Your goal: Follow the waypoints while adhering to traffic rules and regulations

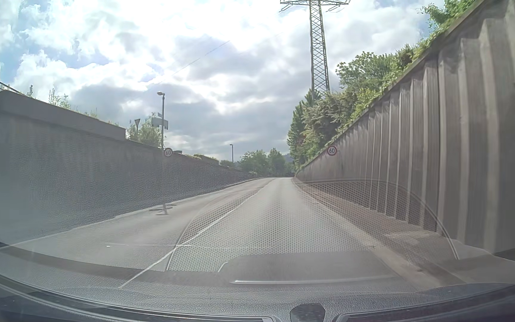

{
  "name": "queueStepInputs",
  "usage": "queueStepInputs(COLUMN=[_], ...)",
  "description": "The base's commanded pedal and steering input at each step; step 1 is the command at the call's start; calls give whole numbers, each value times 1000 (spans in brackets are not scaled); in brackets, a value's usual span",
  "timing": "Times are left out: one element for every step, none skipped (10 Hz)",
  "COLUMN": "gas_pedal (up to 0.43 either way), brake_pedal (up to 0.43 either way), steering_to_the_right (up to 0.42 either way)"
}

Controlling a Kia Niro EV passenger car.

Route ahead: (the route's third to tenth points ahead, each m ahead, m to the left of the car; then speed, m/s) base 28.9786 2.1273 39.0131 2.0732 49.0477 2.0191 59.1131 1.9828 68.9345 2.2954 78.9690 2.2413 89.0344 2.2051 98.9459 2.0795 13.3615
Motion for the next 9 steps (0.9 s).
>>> queueStepInputs(gas_pedal=[130, 138, 138, 138, 138, 138, 138, 138, 138], brake_pedal=[0, 0, 0, 0, 0, 0, 0, 0, 0], steering_to_the_right=[-1, -1, -1, -1, -1, -1, -1, -1, -1])
